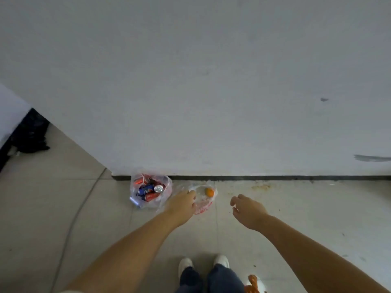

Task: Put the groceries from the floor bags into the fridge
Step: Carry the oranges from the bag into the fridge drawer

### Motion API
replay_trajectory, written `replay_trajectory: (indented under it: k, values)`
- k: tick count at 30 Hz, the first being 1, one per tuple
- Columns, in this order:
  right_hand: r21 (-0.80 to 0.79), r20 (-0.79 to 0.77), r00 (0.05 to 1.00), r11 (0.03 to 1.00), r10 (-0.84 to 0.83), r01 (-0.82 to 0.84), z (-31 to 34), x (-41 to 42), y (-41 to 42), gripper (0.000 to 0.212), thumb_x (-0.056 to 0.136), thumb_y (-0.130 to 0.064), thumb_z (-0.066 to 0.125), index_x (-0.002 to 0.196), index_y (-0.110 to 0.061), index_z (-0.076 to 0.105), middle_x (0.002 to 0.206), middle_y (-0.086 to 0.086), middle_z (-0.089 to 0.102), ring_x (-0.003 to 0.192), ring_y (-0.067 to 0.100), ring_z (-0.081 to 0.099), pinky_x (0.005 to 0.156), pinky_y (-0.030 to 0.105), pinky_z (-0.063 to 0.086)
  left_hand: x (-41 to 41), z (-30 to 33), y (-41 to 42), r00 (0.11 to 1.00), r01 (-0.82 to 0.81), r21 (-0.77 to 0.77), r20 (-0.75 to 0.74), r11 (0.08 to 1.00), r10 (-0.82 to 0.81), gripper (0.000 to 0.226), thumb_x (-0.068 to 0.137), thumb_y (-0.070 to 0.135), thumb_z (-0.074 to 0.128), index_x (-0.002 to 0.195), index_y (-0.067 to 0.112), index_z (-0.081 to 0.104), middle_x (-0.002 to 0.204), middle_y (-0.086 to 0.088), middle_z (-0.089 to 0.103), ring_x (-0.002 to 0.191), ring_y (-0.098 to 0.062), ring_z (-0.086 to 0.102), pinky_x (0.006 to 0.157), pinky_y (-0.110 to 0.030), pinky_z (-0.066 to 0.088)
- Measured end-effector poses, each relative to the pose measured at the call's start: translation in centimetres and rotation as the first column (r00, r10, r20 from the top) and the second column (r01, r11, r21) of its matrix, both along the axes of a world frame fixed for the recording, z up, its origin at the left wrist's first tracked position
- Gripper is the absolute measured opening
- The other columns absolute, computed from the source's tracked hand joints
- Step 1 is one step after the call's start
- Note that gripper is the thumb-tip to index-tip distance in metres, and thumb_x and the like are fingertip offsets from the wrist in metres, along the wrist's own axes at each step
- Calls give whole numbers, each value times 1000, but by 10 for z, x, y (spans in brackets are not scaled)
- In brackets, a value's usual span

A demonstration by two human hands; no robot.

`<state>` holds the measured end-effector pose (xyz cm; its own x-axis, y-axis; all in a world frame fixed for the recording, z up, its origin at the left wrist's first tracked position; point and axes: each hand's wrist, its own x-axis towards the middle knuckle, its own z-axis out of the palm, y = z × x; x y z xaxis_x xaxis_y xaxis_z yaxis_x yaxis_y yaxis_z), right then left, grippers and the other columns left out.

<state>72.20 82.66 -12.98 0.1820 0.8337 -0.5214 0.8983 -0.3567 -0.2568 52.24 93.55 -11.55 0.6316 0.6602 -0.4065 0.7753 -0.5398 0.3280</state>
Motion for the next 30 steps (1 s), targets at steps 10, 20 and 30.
replay_trajectory:
  k: [10,20,30]
  values:
    - [-107,-79,996,994,-32,24,-317,37,121,24,98,-21,36,113,-17,54,111,1,54,96,19,56,81,26,44,83,-336,119,996,-90,-239,-42,967,83,26,98,30,39,115,15,53,116,-4,58,98,-16,57,84,-27,45]
    - [-103,-84,982,979,169,-177,-608,66,174,42,96,-13,38,137,-21,44,141,4,42,123,25,45,95,37,45,150,-630,167,995,85,-139,-45,987,-92,52,94,37,49,142,28,32,148,-1,31,132,-23,37,108,-40,37]
    - [-195,-55,991,972,121,-130,-656,88,166,62,95,-9,42,150,-25,19,152,2,22,138,24,27,103,37,40,195,-672,176,861,459,-82,-205,884,-466,67,86,14,60,143,23,26,153,-7,12,138,-37,22,107,-46,37]
